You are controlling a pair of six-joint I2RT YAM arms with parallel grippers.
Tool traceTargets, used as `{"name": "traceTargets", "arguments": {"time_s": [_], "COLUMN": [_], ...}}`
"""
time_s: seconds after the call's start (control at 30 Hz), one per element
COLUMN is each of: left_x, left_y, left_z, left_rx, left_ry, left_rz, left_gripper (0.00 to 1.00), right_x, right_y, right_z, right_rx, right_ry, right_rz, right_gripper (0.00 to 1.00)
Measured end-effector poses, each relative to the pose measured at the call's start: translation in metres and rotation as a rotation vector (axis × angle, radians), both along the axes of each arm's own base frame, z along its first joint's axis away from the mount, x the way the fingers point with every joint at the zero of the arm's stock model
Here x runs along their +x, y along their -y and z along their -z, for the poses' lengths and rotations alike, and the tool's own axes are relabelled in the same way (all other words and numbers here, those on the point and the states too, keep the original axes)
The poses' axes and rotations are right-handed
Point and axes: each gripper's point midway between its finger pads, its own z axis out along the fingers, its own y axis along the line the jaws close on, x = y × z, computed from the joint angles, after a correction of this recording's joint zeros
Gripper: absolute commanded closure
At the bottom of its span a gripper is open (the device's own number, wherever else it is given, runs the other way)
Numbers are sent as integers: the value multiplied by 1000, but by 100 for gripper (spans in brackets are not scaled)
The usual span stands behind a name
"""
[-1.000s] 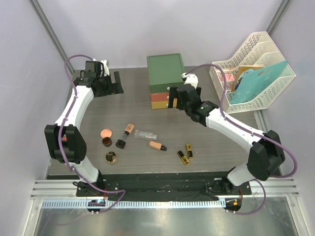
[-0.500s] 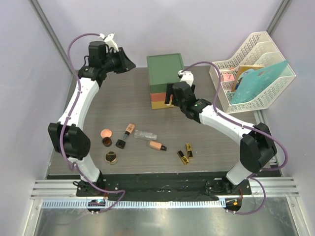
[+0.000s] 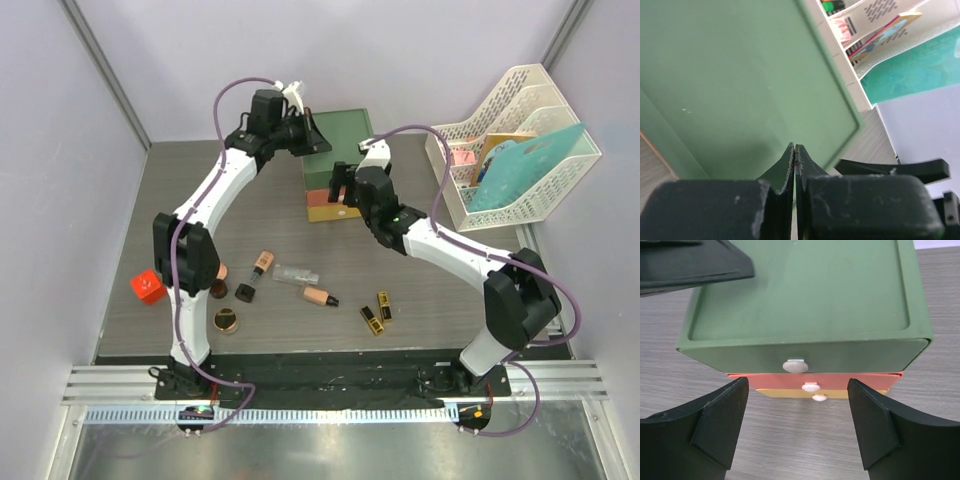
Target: Organize the makeup
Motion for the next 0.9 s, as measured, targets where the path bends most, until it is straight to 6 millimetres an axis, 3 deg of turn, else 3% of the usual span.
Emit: {"name": "traceTargets", "arguments": {"time_s": [0.13, 0.33, 0.4, 0.9], "left_x": [15, 27, 28, 29], "left_y": [2, 6, 7, 9], "left_z": [23, 21, 25, 26], "left_rx": [-10, -40, -42, -53], "left_ry": [-65, -82, -94, -105], "left_rz": [-31, -54, -56, -52], "left_gripper": [100, 100, 100, 100], "right_x": [2, 6, 8, 19], "right_y": [-1, -5, -7, -9], "right_z": [16, 35, 35, 22], "right_rx": [-51, -95, -90, -130], "right_ry": [17, 20, 32, 95], "right_rz": [-23, -52, -52, -45], "right_gripper": [15, 27, 32, 32]}}
